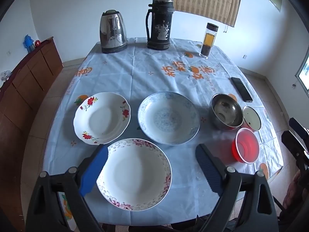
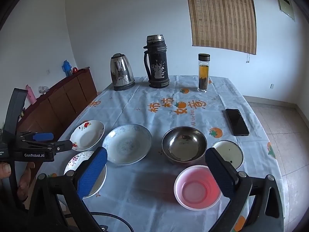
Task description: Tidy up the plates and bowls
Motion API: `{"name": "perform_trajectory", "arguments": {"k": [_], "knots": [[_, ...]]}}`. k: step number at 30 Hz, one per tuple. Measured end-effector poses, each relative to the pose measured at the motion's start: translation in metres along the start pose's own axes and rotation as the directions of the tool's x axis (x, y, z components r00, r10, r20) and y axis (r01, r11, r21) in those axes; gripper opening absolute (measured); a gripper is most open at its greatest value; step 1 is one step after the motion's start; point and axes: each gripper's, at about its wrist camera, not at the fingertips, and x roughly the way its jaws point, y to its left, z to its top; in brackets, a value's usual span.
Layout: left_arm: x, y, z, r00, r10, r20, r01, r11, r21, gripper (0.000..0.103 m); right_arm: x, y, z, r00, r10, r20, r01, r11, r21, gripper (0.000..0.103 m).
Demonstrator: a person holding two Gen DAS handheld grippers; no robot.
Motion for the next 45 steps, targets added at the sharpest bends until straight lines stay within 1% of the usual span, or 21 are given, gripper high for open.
{"name": "perform_trajectory", "arguments": {"k": [9, 45], "knots": [[0.001, 0.001, 0.001, 1.0, 0.007, -0.004, -0.007, 1.0, -0.003, 0.094, 0.006, 0.003, 0.0, 1.0, 0.011, -0.005, -0.011, 1.0, -0.004, 0.102], [0.003, -0.001, 0.001, 1.0, 0.007, -0.008, -0.007, 1.0, -0.004, 0.094, 0.016, 0.0, 0.005, 1.0, 0.013, -0.017, -0.013, 1.0, -0.018, 0.102]]}}
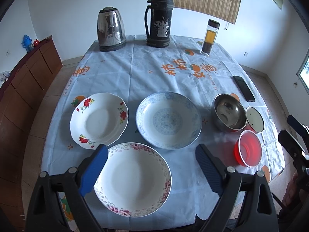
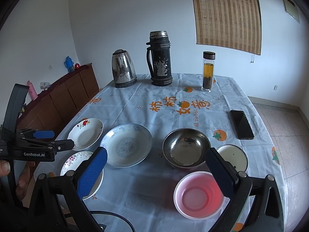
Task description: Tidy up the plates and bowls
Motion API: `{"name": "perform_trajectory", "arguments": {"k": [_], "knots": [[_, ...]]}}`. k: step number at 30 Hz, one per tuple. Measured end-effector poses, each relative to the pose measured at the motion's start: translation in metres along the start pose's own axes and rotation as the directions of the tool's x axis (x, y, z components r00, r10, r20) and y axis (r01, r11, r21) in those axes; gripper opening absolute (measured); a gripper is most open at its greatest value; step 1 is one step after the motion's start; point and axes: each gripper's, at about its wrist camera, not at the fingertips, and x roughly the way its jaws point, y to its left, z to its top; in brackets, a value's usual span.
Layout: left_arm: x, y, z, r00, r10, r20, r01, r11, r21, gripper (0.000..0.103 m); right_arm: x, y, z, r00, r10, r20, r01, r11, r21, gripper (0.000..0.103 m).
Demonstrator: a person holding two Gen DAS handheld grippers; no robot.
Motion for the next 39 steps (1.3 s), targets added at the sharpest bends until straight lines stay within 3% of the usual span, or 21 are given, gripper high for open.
{"name": "perform_trajectory", "arguments": {"k": [39], "knots": [[0.015, 0.0, 0.004, 0.998, 0.009, -0.068, -0.01, 1.0, -0.014, 0.094, 0.02, -0.002, 0.001, 0.999, 0.011, -0.048, -0.011, 1.0, -0.006, 0.102]]}}
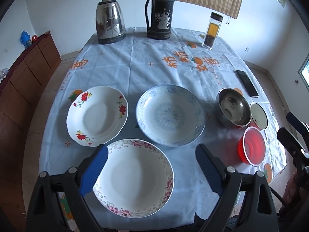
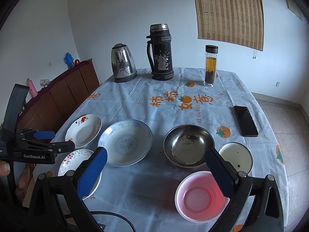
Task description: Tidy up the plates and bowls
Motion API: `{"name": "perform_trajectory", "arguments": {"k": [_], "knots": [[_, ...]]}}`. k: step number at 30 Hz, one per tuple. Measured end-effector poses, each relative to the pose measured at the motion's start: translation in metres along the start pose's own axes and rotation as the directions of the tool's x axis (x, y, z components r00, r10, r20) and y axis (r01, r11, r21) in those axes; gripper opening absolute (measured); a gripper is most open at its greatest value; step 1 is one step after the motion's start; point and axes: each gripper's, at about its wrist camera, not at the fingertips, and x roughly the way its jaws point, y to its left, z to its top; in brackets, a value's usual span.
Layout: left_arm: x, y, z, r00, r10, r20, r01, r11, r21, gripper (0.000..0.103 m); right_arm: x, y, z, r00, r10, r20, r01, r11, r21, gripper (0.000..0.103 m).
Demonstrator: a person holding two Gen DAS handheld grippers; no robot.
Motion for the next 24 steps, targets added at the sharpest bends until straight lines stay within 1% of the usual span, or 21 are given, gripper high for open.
{"name": "perform_trajectory", "arguments": {"k": [5, 8, 10, 12, 14, 16, 17, 18, 19, 21, 22, 24], "knots": [[0.006, 0.016, -0.006, 0.999, 0.017, -0.031, -0.018, 0.999, -0.029, 0.093, 0.012, 0.008, -0.002, 0.999, 0.012, -0.033, -0.013, 1.0, -0.005, 0.102], [0.012, 0.031, -0.013, 0.998, 0.017, -0.062, -0.022, 0.997, -0.071, 0.093, 0.021, 0.015, -0.004, 0.998, 0.036, -0.056, -0.036, 0.999, -0.011, 0.101], [0.016, 0.041, -0.018, 0.996, 0.024, -0.083, -0.032, 0.995, -0.098, 0.092, 0.03, 0.022, -0.003, 0.996, 0.048, -0.077, -0.05, 0.998, -0.026, 0.098], [0.019, 0.052, -0.023, 0.995, 0.037, -0.097, -0.049, 0.992, -0.12, 0.091, 0.04, 0.029, -0.005, 0.992, 0.065, -0.105, -0.069, 0.997, -0.039, 0.09], [0.022, 0.063, -0.029, 0.993, 0.045, -0.108, -0.06, 0.988, -0.142, 0.088, 0.051, 0.037, -0.007, 0.987, 0.082, -0.136, -0.09, 0.995, -0.052, 0.086], [0.027, 0.074, -0.034, 0.991, 0.054, -0.12, -0.073, 0.984, -0.161, 0.082, 0.061, 0.045, -0.009, 0.981, 0.094, -0.17, -0.108, 0.991, -0.073, 0.083], [0.029, 0.079, -0.038, 0.99, 0.057, -0.128, -0.078, 0.982, -0.171, 0.079, 0.065, 0.05, -0.011, 0.978, 0.103, -0.182, -0.12, 0.989, -0.085, 0.079], [0.032, 0.083, -0.041, 0.989, 0.056, -0.136, -0.08, 0.98, -0.18, 0.072, 0.07, 0.054, -0.012, 0.974, 0.111, -0.196, -0.132, 0.986, -0.097, 0.074], [0.036, 0.088, -0.044, 0.987, 0.057, -0.148, -0.085, 0.978, -0.189, 0.066, 0.075, 0.058, -0.014, 0.969, 0.122, -0.214, -0.148, 0.983, -0.107, 0.071], [0.043, 0.096, -0.05, 0.984, 0.055, -0.171, -0.091, 0.974, -0.207, 0.06, 0.087, 0.068, -0.019, 0.956, 0.137, -0.259, -0.174, 0.976, -0.128, 0.063], [0.047, 0.1, -0.053, 0.982, 0.056, -0.182, -0.096, 0.972, -0.215, 0.058, 0.093, 0.072, -0.021, 0.951, 0.14, -0.277, -0.184, 0.973, -0.138, 0.062], [0.052, 0.106, -0.059, 0.978, 0.054, -0.201, -0.1, 0.968, -0.228, 0.055, 0.103, 0.08, -0.026, 0.938, 0.153, -0.31, -0.209, 0.966, -0.154, 0.054]]}}
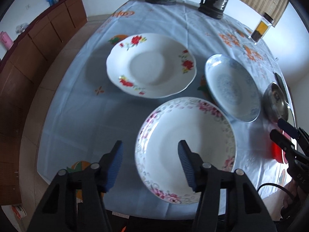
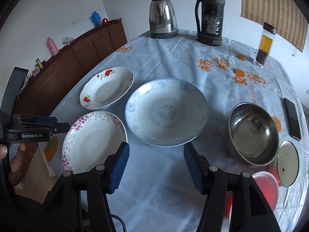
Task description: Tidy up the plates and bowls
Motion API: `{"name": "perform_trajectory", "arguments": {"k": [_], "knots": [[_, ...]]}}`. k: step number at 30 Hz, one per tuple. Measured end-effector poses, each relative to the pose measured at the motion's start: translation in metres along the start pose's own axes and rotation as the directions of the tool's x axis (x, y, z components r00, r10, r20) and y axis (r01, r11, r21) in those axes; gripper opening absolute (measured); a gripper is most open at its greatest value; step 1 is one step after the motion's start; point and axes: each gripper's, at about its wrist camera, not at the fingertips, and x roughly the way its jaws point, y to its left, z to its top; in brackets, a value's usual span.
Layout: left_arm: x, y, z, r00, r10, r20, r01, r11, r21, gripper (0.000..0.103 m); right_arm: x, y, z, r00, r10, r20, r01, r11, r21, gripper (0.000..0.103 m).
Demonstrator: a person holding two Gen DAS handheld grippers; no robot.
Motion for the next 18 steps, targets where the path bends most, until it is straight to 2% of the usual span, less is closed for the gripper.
{"name": "perform_trajectory", "arguments": {"k": [5, 7, 9, 18], "knots": [[0.013, 0.015, -0.004, 0.999, -0.025, -0.04, 0.024, 0.999, -0.044, 0.043, 0.026, 0.016, -0.002, 0.997, 0.037, -0.073, -0.039, 0.999, -0.036, 0.043], [0.017, 0.019, -0.006, 0.998, -0.031, -0.05, 0.028, 0.998, -0.055, 0.035, 0.035, 0.023, -0.002, 0.994, 0.052, -0.095, -0.057, 0.997, -0.046, 0.039], [0.019, 0.022, -0.007, 0.997, -0.045, -0.061, 0.041, 0.997, -0.072, 0.032, 0.043, 0.027, -0.003, 0.991, 0.067, -0.118, -0.074, 0.996, -0.052, 0.032], [0.027, 0.029, -0.014, 0.992, -0.092, -0.09, 0.084, 0.992, -0.093, 0.023, 0.065, 0.041, -0.007, 0.975, 0.103, -0.199, -0.119, 0.991, -0.066, 0.028]]}}
